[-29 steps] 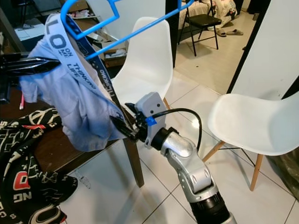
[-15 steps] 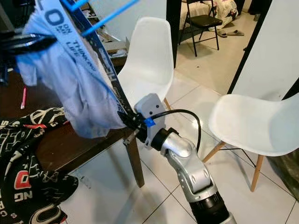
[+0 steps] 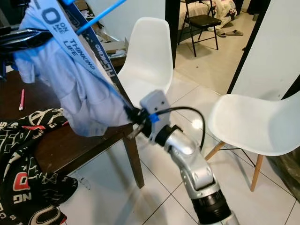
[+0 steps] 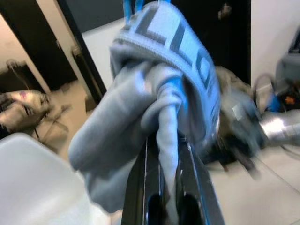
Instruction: Hang hanger
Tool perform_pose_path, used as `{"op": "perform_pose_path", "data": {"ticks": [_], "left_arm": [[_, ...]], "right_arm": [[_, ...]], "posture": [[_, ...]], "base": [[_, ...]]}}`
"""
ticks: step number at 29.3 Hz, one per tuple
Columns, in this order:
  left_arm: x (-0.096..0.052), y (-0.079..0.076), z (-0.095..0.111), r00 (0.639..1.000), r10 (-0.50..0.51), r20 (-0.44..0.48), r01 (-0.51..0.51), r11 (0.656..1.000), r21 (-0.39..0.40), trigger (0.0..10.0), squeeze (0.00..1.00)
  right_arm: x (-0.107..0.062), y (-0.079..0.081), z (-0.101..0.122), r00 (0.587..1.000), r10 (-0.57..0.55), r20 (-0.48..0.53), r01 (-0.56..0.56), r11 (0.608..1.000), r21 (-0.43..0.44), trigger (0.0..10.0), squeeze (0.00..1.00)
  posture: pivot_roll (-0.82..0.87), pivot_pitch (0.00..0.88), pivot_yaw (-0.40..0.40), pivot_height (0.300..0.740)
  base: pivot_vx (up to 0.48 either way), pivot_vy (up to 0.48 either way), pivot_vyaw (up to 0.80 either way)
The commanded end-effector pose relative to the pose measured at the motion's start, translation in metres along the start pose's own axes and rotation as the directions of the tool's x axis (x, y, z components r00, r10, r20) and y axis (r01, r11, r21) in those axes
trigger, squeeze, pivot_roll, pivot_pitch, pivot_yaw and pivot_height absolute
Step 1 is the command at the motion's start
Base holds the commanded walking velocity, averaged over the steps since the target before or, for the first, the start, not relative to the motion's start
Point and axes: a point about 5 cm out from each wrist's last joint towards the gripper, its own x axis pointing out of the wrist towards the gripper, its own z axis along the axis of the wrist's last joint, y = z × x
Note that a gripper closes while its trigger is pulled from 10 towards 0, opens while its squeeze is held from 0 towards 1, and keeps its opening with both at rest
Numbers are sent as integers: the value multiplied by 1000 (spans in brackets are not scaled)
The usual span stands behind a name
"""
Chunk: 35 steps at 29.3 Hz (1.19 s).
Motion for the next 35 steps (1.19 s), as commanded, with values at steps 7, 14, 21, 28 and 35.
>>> {"op": "perform_pose_path", "data": {"ticks": [7, 14, 21, 28, 35], "left_arm": [[-7, -38, -47, 996, -83, -18, 76, 967, -244, 10000, 0], [-14, -71, -89, 999, -41, -3, 35, 888, -458, 10000, 0], [-19, -103, -108, 999, 5, 36, 18, 788, -615, 10000, 0], [-21, -129, -119, 999, 0, 32, 23, 703, -711, 10000, 0], [-30, -153, -124, 997, -81, 4, 53, 606, -793, 10000, 0]], "right_arm": [[-9, -65, 42, 932, -329, 150, 355, 913, -200, 0, 0], [-9, -64, 52, 940, -292, 177, 338, 867, -366, 0, 0], [-9, -47, 40, 969, -203, 142, 246, 848, -470, 0, 0], [-11, -40, 30, 979, -172, 109, 204, 833, -515, 0, 0], [-14, -43, 26, 979, -178, 97, 202, 816, -542, 0, 0]], "posture": [[64, 107, 20, 740], [63, 117, 19, 740], [58, 126, 28, 740], [56, 129, 33, 740], [60, 127, 36, 740]], "base": [[0, 0, 0], [0, 0, 0], [0, 0, 0], [0, 0, 0], [0, 0, 0]]}}
